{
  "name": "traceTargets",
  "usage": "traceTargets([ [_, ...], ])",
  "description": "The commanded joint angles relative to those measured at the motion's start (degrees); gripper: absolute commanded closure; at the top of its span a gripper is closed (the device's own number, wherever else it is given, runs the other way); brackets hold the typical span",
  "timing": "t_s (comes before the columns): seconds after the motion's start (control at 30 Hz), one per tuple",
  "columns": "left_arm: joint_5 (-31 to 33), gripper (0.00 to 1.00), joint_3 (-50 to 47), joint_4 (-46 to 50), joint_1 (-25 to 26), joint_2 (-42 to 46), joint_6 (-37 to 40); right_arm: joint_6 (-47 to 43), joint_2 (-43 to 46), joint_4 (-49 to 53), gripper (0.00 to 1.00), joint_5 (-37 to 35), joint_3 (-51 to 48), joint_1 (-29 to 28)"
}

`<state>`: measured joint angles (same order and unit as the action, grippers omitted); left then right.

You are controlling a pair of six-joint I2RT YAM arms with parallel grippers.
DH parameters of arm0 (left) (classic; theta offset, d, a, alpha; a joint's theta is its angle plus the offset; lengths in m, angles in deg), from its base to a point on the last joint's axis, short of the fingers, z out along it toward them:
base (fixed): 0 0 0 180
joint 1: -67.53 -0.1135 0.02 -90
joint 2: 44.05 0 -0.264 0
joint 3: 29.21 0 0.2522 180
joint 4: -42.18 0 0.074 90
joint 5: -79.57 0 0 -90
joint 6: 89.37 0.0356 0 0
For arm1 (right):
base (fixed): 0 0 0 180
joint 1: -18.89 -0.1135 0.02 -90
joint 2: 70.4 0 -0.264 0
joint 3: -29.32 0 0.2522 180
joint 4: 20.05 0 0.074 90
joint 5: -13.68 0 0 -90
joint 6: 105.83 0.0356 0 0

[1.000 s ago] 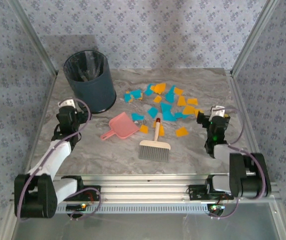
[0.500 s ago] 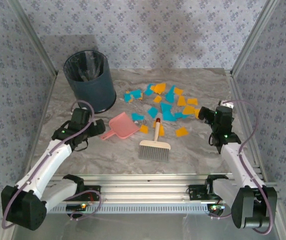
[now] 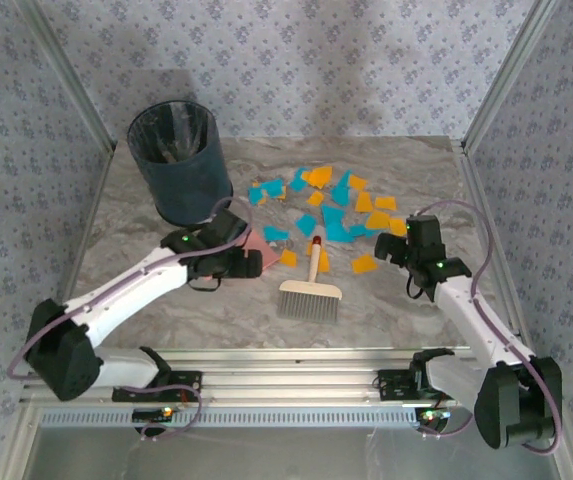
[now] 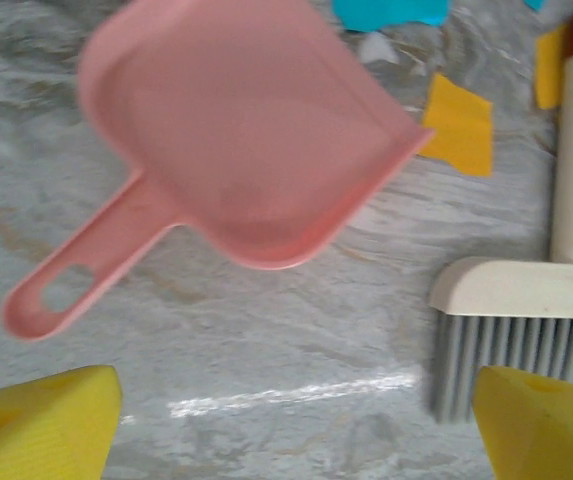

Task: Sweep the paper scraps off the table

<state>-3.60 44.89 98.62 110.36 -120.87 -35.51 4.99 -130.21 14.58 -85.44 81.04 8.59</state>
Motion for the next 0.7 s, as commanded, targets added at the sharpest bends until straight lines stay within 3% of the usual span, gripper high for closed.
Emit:
traceTargets([
  [0.0, -0.4, 0.13, 5.0, 0.9, 3.4, -4.9, 0.6, 1.0, -0.6, 2.9, 0.00, 0.8, 2.2, -0.5],
  [0.23, -0.8, 0.26, 16.9, 0.4, 8.8, -18.8, 1.9, 1.3, -2.7, 4.6, 0.00, 4.0, 3.5, -0.4],
  [0.43, -1.1, 0.28, 25.8, 0.5, 11.1, -29.1, 2.9, 2.0, -3.5, 5.7, 0.00, 4.9, 3.8, -0.1],
  [0.67, -2.0, 0.48, 31.6, 1.4, 11.3, -37.5, 4.4, 2.2, -2.0, 6.0, 0.00, 5.1, 3.4, 0.4],
])
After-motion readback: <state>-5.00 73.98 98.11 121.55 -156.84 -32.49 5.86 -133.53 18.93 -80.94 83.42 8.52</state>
